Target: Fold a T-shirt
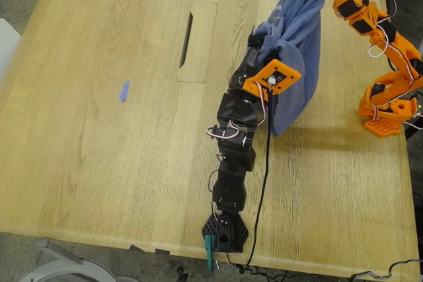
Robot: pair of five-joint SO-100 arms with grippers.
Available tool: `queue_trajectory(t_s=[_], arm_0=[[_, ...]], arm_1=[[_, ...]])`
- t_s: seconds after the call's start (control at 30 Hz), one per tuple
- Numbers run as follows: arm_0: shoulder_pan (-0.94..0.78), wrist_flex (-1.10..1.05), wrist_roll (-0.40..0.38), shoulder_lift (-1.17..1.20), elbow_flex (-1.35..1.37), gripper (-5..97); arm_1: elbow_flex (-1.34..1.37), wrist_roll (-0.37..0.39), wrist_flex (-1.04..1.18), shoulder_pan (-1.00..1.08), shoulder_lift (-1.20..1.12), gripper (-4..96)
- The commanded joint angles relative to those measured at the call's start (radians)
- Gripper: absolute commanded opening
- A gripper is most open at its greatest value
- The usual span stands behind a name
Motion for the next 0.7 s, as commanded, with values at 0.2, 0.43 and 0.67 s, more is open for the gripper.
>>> queue_trajectory(t_s=[0.2, 0.43, 0.67], arm_0=[[0.029, -0.072, -0.003, 0.192, -0.038, 0], [0.067, -0.069, -0.008, 0.207, -0.038, 0], [0.107, -0.115, -0.041, 0.204, -0.04, 0]], arm_1=[[-0.06, -0.008, -0.011, -0.044, 0.08, -0.2], [-0.094, -0.009, -0.008, -0.061, 0.084, -0.2], [-0.144, -0.011, 0.038, -0.038, 0.107, -0.1]])
